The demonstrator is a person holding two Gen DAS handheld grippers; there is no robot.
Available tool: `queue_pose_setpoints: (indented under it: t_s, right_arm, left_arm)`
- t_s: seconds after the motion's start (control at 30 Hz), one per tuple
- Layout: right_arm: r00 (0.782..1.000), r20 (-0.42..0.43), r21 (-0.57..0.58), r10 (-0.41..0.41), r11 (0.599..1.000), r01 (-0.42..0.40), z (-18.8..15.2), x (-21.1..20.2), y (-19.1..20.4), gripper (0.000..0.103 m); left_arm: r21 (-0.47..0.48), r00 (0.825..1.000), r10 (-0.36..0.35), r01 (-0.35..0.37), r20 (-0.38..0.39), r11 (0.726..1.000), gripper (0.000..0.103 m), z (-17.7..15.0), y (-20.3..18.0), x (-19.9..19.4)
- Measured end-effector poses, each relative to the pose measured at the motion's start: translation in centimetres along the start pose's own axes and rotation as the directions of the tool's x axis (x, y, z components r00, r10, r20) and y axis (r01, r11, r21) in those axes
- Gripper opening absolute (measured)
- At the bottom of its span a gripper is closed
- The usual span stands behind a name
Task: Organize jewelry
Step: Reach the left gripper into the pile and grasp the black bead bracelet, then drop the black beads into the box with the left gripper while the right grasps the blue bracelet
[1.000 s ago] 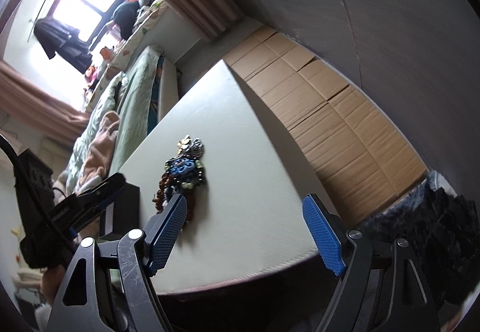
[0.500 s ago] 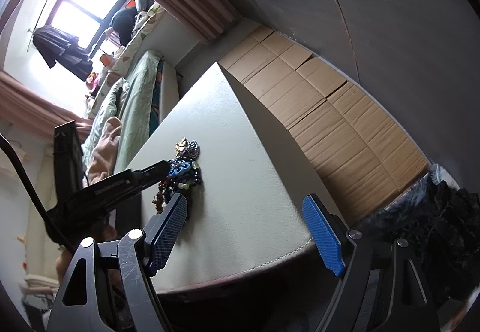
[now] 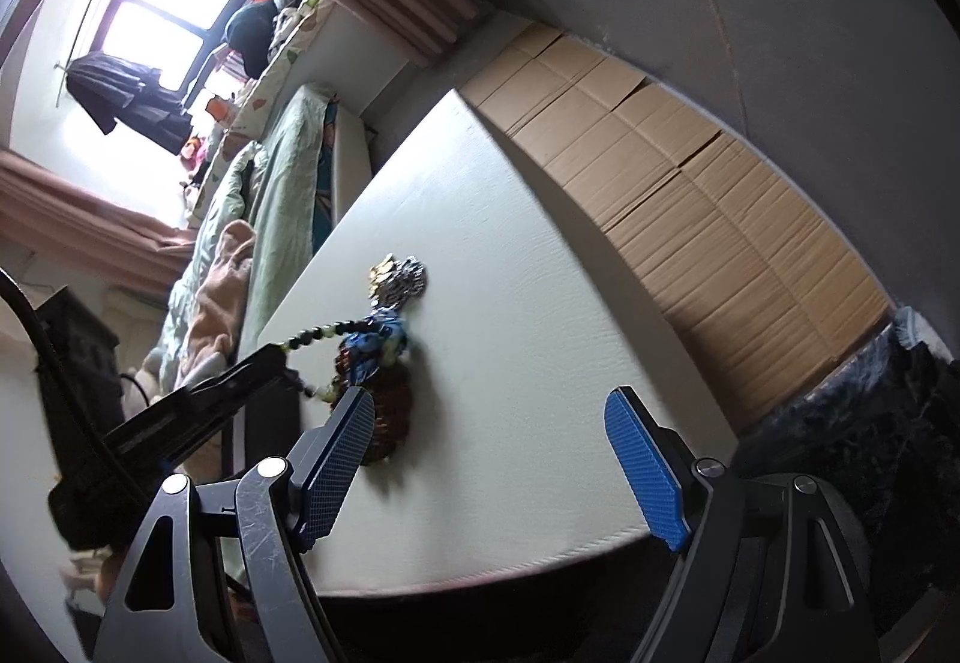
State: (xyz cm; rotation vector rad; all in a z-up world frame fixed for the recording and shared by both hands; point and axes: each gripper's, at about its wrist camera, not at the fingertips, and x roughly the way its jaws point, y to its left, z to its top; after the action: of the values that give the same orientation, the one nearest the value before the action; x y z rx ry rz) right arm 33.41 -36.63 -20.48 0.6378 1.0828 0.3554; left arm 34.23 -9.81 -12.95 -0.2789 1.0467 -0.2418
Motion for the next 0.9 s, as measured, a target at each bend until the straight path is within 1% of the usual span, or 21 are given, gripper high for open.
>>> queue_pose_setpoints:
  t_s: [0.1, 0.3, 0.5, 0.63, 0.73, 0.83, 0.9]
  right_arm:
    - [1.000, -0.017, -0.014, 0.014, 1.000, -0.014, 0.2, 0.8, 1.0, 0.079]
    - [0.999, -0.044, -0.059, 0.024, 0.998, -0.026, 0.7, 2.3, 3.3, 0.079]
    - [0.997, -0.080, -0.131, -0.005, 0.991, -0.006, 1.8, 4.8, 6.1, 0.079]
    - [0.994, -0.100, -0.174, -0.045, 0.984, 0.027, 2.4, 6.9, 7.6, 0.079]
    - [0.991, -0.112, -0.184, -0.068, 0.982, 0.047, 3.1, 8.2, 8.2, 0.079]
    - [0.987, -0.125, -0.188, -0.099, 0.979, 0.074, 3.7, 9.5, 8.7, 0.079]
    - [0.985, -0.139, -0.179, -0.102, 0.981, 0.077, 3.8, 10.2, 8.8, 0.079]
  left_arm:
    - [-0.009, 0.999, -0.024, 0.024, 0.027, 1.000, 0.008, 0.0, 0.5, -1.7]
    - [-0.040, 0.996, -0.010, 0.014, 0.091, 0.999, 0.008, -0.2, 2.1, -4.6]
    - [-0.091, 0.991, 0.013, -0.001, 0.135, 0.996, 0.008, -0.8, 4.7, -7.0]
    - [-0.135, 0.987, 0.035, -0.014, 0.156, 0.991, 0.008, -1.4, 6.6, -8.2]
    - [-0.167, 0.985, 0.043, -0.015, 0.165, 0.986, 0.008, -1.9, 8.0, -9.0]
    - [-0.216, 0.983, 0.034, 0.006, 0.182, 0.976, 0.008, -2.6, 9.6, -10.1]
    - [-0.230, 0.980, 0.038, 0.008, 0.194, 0.973, 0.008, -2.7, 10.2, -10.9]
